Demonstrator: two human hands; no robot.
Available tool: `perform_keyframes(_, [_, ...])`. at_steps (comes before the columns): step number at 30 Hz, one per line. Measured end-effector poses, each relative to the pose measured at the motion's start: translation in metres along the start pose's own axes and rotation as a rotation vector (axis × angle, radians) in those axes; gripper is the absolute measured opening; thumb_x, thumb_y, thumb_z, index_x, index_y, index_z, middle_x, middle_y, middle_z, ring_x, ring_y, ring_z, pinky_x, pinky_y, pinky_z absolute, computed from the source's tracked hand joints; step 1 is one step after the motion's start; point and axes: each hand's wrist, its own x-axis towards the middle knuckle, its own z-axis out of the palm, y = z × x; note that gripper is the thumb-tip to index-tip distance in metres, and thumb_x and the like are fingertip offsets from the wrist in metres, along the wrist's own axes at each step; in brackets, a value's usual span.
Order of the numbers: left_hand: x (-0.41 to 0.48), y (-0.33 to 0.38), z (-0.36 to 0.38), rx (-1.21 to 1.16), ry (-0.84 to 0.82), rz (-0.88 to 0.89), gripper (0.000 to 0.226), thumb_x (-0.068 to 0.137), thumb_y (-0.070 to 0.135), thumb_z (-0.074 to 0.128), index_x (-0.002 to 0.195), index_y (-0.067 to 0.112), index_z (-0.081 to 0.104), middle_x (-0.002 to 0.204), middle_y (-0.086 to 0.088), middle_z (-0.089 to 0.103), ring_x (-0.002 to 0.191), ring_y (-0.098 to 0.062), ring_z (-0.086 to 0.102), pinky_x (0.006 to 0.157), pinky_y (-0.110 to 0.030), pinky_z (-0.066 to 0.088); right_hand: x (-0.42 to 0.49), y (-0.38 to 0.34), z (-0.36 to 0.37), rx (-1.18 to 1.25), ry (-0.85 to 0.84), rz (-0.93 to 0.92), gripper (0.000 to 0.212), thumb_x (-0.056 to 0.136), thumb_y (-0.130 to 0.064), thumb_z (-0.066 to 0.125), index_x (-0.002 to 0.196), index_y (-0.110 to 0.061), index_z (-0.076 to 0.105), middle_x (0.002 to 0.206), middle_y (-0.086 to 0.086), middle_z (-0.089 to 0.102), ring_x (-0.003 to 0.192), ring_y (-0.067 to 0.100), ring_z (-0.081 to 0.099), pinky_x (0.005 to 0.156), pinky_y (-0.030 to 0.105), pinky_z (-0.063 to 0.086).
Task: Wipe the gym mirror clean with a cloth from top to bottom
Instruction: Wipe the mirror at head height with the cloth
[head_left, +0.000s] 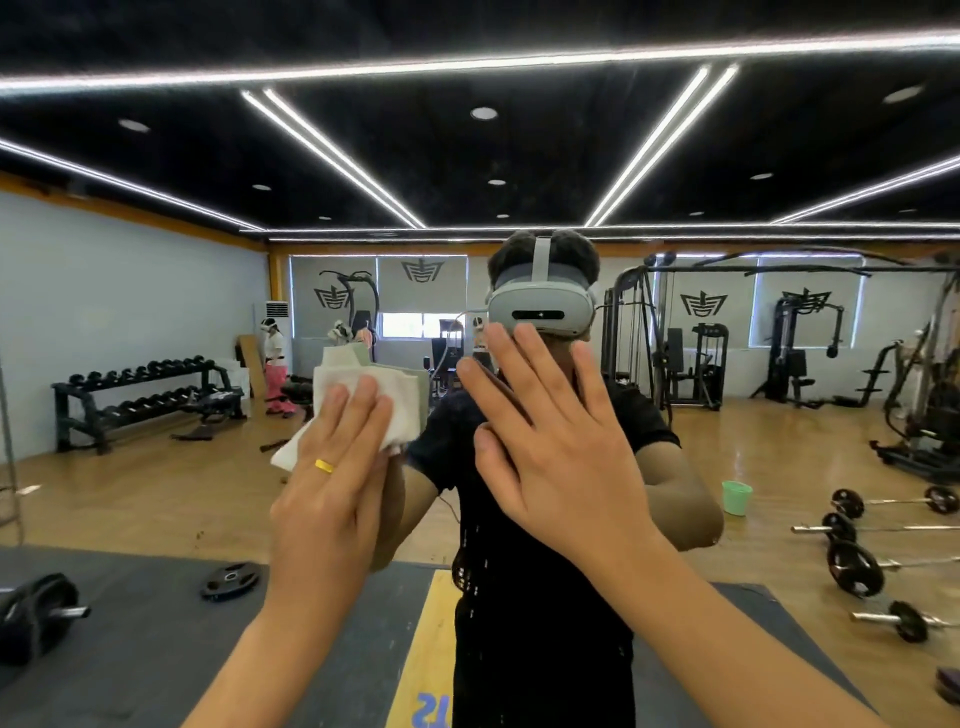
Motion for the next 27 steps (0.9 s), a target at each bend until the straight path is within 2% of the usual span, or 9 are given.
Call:
perform_keyframes(5, [-0.001, -0.003, 0.002, -0.043, -0.008, 0.012, 0.045, 0.112, 0.028, 0.036, 0.141, 0.003, 0.058, 0.155, -0.007, 0.047, 0.153, -0.023, 0.032, 0.114, -0.046, 0.039, 0.001, 0.0, -0.002, 0.031, -0.002, 0.003, 0.057, 0.104, -0.034, 0.05, 0.158, -0.021, 0.041, 0.169, 0.006, 0.025, 0.158, 0.023, 0.018, 0.127, 0.056, 0.016])
perform_keyframes(10, [0.0, 0.0, 0.005, -0.051, 0.014, 0.019, 0.042, 0.111, 0.024, 0.038, 0.141, 0.001, 0.057, 0.155, -0.008, 0.047, 0.154, -0.02, 0.029, 0.117, -0.046, 0.037, 0.001, 0.0, -0.009, 0.109, -0.036, 0.001, 0.06, 0.101, -0.032, 0.053, 0.158, -0.022, 0.04, 0.17, 0.005, 0.024, 0.159, 0.021, 0.016, 0.128, 0.055, 0.014])
perform_keyframes(13, [0.0, 0.002, 0.005, -0.056, 0.02, 0.013, 0.04, 0.107, 0.017, 0.043, 0.141, 0.0, 0.058, 0.153, -0.01, 0.048, 0.153, -0.023, 0.031, 0.116, -0.047, 0.038, 0.002, 0.009, -0.026, 0.213, -0.054, 0.024, 0.062, 0.1, -0.031, 0.052, 0.159, -0.02, 0.036, 0.17, 0.006, 0.021, 0.159, 0.022, 0.014, 0.127, 0.052, 0.018])
perform_keyframes(16, [0.0, 0.003, 0.005, -0.04, 0.023, 0.013, 0.041, 0.105, 0.014, 0.044, 0.141, 0.0, 0.057, 0.154, -0.01, 0.048, 0.152, -0.025, 0.033, 0.112, -0.053, 0.042, -0.003, 0.037, -0.047, 0.182, -0.04, 0.077, 0.061, 0.1, -0.033, 0.046, 0.159, -0.02, 0.036, 0.17, 0.004, 0.024, 0.159, 0.019, 0.015, 0.128, 0.046, 0.016])
perform_keyframes(19, [0.002, 0.006, 0.006, -0.026, 0.043, 0.02, 0.039, 0.104, 0.01, 0.046, 0.14, 0.0, 0.057, 0.153, -0.01, 0.048, 0.15, -0.027, 0.035, 0.117, -0.045, 0.038, -0.019, 0.075, -0.06, 0.077, -0.032, 0.087, 0.059, 0.1, -0.036, 0.042, 0.156, -0.017, 0.043, 0.168, 0.005, 0.029, 0.158, 0.02, 0.02, 0.128, 0.039, 0.009])
perform_keyframes(23, [0.013, 0.016, 0.011, -0.003, 0.064, 0.016, 0.038, 0.102, 0.005, 0.052, 0.14, 0.0, 0.058, 0.151, -0.01, 0.05, 0.148, -0.027, 0.038, 0.118, -0.04, 0.038, -0.044, 0.122, -0.063, -0.038, -0.087, -0.047, 0.059, 0.1, -0.04, 0.045, 0.154, -0.016, 0.046, 0.168, 0.01, 0.027, 0.157, 0.026, 0.023, 0.128, 0.05, 0.01])
perform_keyframes(25, [0.025, 0.028, 0.015, -0.008, 0.048, 0.031, 0.04, 0.101, 0.004, 0.053, 0.14, -0.001, 0.057, 0.152, -0.011, 0.048, 0.149, -0.027, 0.036, 0.123, -0.034, 0.031, -0.049, 0.133, -0.06, -0.057, -0.104, -0.113, 0.06, 0.1, -0.04, 0.048, 0.155, -0.016, 0.044, 0.169, 0.011, 0.025, 0.157, 0.029, 0.022, 0.127, 0.054, 0.011])
perform_keyframes(27, [0.041, 0.044, 0.02, -0.011, 0.021, 0.068, 0.041, 0.103, 0.011, 0.049, 0.142, -0.002, 0.056, 0.154, -0.011, 0.045, 0.15, -0.026, 0.033, 0.124, -0.037, 0.029, -0.05, 0.136, -0.055, -0.079, -0.088, -0.13, 0.062, 0.1, -0.038, 0.051, 0.156, -0.015, 0.042, 0.168, 0.013, 0.025, 0.157, 0.031, 0.022, 0.126, 0.057, 0.014])
